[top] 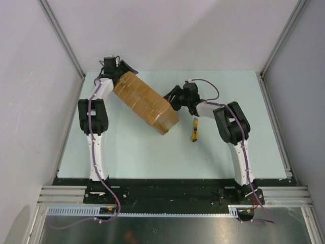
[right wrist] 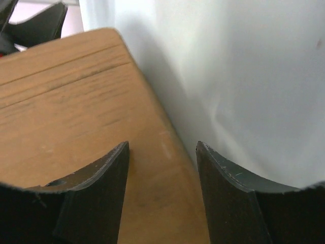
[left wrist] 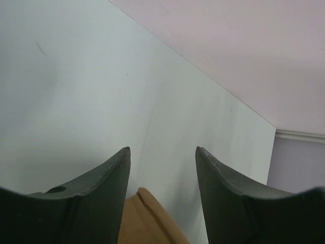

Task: Unpack the express box
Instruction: Adjust the express box at the center of the board.

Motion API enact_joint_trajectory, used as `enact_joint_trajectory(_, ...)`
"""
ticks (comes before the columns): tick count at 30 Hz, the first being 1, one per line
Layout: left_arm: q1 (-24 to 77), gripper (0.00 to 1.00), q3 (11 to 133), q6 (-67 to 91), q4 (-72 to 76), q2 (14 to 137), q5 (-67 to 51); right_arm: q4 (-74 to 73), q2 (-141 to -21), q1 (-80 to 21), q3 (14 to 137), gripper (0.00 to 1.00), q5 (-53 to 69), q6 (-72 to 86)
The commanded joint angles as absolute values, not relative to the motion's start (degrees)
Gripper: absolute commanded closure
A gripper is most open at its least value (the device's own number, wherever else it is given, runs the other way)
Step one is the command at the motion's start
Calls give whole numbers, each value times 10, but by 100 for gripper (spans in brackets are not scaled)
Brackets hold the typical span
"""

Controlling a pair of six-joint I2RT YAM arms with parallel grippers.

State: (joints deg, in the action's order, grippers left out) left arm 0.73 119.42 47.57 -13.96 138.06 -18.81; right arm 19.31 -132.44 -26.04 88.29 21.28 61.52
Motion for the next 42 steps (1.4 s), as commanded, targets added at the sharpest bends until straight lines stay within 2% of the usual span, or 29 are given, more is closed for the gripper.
enact_joint_trajectory(1, 22, 41, 1187, 468, -123, 1358, -207, 120, -1210, -279, 844, 40, 157, 548)
enact_joint_trajectory(7, 25, 41, 1222, 467, -117, 1377, -224, 46, -1154, -286, 850, 32, 25, 508)
enact_joint_trajectory(14, 25, 36, 1289, 421, -114, 1369, -194, -50, -1087, -277, 946, 20, -70, 312)
enact_joint_trajectory(17, 19, 29, 1290, 403, -114, 1346, -161, -41, -1039, -275, 950, 17, -68, 249)
enact_joint_trajectory(20, 6, 15, 1310, 385, -113, 1332, -152, -35, -999, -288, 943, 13, -52, 172)
enact_joint_trajectory(21, 2, 1, 1316, 387, -113, 1328, -158, -36, -991, -293, 941, 10, -48, 144)
enact_joint_trajectory(23, -26, 0, 1314, 396, -112, 1309, -175, -44, -970, -306, 936, 1, -44, 131)
enact_joint_trajectory(26, -52, 0, 1302, 399, -111, 1268, -195, -70, -955, -324, 946, 0, -5, 115)
enact_joint_trajectory(29, -66, 1, 1236, 394, -98, 1202, -206, -105, -957, -372, 978, 0, 8, 68)
enact_joint_trajectory(30, -67, 6, 1219, 391, -95, 1185, -207, -114, -961, -392, 985, 0, 1, 54)
enact_joint_trajectory(31, -67, 13, 1202, 388, -91, 1168, -208, -126, -965, -408, 994, 0, -59, 24)
enact_joint_trajectory(32, -67, 30, 1165, 383, -91, 1148, -206, -133, -969, -422, 1007, 0, -77, 12)
enact_joint_trajectory(35, -67, 51, 1064, 374, -90, 1061, -179, -151, -990, -464, 1027, 8, -128, -14)
enact_joint_trajectory(38, -62, 64, 944, 367, -89, 956, -166, -166, -1017, -474, 1038, 16, -122, -28)
enact_joint_trajectory(42, -26, 64, 822, 324, -88, 846, -153, -171, -1037, -479, 1027, 20, -120, -58)
